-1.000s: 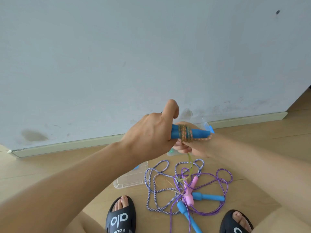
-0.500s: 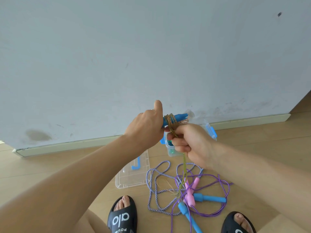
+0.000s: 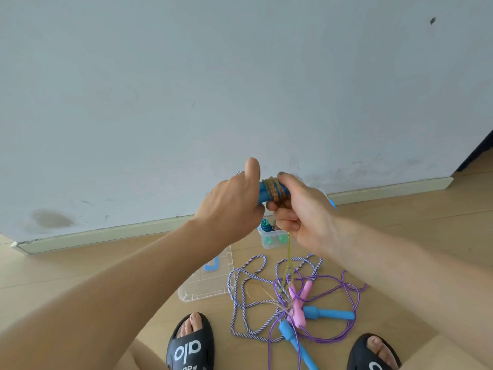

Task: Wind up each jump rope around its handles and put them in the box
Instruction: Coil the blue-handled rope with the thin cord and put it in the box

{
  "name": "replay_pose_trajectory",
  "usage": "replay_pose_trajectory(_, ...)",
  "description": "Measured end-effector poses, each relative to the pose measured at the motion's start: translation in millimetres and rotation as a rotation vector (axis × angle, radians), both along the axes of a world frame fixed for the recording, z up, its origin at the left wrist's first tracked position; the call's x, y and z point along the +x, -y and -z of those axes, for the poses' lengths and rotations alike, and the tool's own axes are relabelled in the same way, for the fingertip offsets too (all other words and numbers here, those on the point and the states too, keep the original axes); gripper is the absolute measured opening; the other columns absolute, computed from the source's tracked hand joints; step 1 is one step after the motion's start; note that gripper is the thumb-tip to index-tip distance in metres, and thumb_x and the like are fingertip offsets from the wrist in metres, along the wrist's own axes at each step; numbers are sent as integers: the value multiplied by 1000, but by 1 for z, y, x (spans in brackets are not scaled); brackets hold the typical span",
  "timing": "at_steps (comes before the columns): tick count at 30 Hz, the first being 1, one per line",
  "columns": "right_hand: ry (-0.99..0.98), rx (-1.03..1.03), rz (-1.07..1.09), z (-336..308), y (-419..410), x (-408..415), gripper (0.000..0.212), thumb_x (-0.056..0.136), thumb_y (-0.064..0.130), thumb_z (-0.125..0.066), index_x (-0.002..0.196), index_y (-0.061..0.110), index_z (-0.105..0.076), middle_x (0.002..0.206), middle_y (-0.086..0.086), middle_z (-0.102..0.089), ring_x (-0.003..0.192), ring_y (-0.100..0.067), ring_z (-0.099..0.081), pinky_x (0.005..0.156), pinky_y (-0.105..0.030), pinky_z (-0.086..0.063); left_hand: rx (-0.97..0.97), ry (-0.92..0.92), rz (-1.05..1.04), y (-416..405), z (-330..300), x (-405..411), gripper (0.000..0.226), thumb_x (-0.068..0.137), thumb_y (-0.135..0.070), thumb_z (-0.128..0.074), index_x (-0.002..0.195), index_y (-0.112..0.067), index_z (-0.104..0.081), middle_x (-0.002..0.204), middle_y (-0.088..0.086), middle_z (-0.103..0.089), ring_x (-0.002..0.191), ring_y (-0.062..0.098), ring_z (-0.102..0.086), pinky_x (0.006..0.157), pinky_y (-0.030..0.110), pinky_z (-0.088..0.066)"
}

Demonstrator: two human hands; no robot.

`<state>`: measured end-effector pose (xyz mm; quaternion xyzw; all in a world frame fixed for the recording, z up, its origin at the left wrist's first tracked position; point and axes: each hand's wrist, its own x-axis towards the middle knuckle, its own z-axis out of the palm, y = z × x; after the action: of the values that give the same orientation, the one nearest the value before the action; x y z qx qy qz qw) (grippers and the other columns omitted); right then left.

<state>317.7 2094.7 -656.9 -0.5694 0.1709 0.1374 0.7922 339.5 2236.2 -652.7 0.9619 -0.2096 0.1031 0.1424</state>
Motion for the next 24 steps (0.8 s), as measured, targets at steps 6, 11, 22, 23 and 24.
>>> replay_pose_trajectory(6,103,-146,-1,3,6,9,29,100,37,-44,94,10,-54,58,-4,-51,41,-11,-25,37,-22,-22,-577,-670,-13,-11,-12,-4,34,85,-37,-65,106,-14,-50,87,3,-58,66,17,-56,67,34,-49)
replay_pose_trajectory(11,132,-145,-16,3,3,13,32,102,39,-42,89,12,-54,63,-5,-53,43,-11,-25,39,-22,-24,-1003,-919,-107,-5,-14,-4,39,103,-43,-40,107,-8,-56,73,7,-54,55,20,-50,54,29,-47)
replay_pose_trajectory(22,41,-164,-172,1,0,9,63,98,65,-33,105,8,-58,63,-1,-53,44,-11,-24,46,-25,-16,-857,-511,-178,-3,-5,12,21,100,-33,-45,86,-18,-50,66,0,-55,47,10,-45,53,29,-39)
replay_pose_trajectory(23,34,-216,-206,2,0,6,61,99,62,-35,104,7,-60,60,1,-51,42,-11,-24,43,-24,-17,-808,-456,-193,-6,-5,15,21,100,-34,-45,88,-18,-51,69,1,-58,50,9,-49,55,29,-40)
replay_pose_trajectory(24,49,-272,-240,3,-1,2,55,101,56,-38,102,6,-61,57,3,-48,41,-10,-24,41,-22,-18,-761,-408,-200,-9,-6,18,21,100,-34,-45,90,-18,-51,73,2,-60,53,9,-51,56,28,-40)
